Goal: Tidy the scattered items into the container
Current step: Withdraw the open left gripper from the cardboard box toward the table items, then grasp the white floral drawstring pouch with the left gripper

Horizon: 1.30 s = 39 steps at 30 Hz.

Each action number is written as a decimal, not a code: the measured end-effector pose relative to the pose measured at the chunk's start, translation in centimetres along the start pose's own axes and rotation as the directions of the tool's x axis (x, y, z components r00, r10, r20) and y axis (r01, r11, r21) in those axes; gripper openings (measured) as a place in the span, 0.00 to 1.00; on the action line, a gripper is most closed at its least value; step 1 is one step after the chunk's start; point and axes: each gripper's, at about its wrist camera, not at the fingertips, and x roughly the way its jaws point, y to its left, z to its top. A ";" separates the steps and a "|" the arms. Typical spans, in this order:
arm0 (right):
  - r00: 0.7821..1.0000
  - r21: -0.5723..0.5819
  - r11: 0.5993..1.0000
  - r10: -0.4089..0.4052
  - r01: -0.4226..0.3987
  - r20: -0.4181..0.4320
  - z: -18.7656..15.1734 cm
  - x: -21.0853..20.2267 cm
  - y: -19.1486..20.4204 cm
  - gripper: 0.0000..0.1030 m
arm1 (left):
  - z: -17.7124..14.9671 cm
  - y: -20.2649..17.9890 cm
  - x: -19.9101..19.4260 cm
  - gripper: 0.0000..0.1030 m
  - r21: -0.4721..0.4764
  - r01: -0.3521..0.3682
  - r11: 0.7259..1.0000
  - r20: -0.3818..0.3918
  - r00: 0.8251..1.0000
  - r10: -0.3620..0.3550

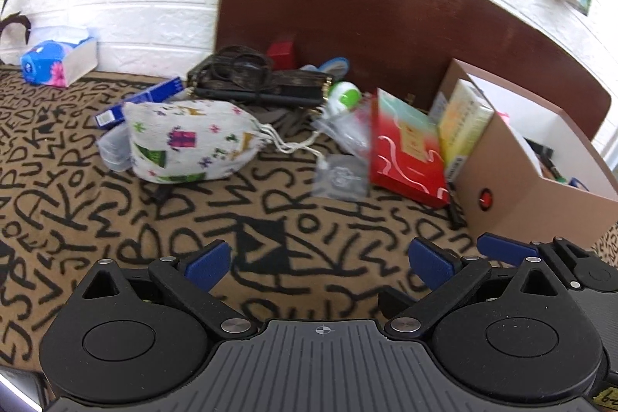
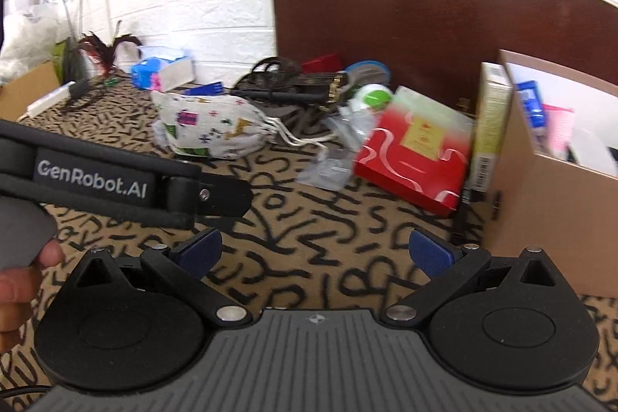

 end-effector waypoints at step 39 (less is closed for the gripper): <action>0.972 -0.089 0.968 0.236 -0.235 0.007 7.1 14.8 6.5 0.75 | 7.8 9.9 6.2 0.63 0.020 -0.099 0.995 0.002 0.995 0.099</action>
